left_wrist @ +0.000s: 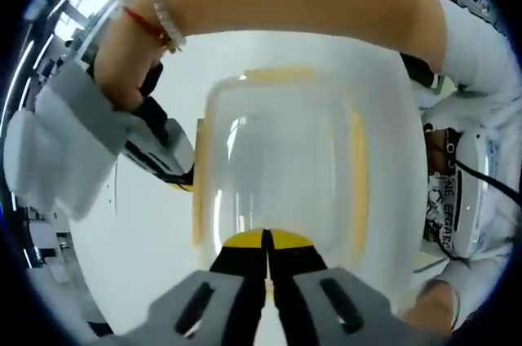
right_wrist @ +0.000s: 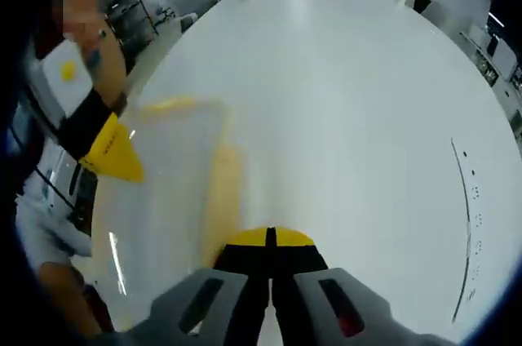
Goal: Snap each plastic latch of the storage box into its locked position after aligning the lid with the box until every specified latch is closed and the lid sits flush.
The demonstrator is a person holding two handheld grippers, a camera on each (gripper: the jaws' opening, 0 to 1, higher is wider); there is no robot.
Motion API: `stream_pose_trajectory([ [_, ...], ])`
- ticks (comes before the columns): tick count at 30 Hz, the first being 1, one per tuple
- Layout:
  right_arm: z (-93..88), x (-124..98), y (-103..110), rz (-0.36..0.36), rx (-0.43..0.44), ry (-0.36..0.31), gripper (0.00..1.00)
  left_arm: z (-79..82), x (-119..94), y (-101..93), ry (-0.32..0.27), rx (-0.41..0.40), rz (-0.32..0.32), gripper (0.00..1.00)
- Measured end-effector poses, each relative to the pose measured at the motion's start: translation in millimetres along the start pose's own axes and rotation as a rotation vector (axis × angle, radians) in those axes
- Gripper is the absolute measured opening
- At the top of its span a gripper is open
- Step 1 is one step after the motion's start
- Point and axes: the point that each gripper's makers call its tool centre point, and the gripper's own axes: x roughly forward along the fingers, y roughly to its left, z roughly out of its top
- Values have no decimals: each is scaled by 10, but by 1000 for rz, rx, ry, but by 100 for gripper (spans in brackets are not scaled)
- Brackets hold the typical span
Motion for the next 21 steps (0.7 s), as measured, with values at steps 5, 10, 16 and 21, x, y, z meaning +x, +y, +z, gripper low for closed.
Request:
stream_pose_trajectory([
  [5, -39, -3, 37, 32, 15, 35, 0, 11, -12, -4, -13, -3, 5, 0],
  [10, -59, -14, 46, 25, 74, 17, 0, 29, -24, -16, -48, -23, -12, 0],
  [16, 32, -149, -50, -201, -16, -133, 0, 44, -49, -43, -178, -36, -100, 0],
  [21, 196, -533, -61, -391, 5, -370, 3, 50, -46, -61, -197, -36, -118, 1],
])
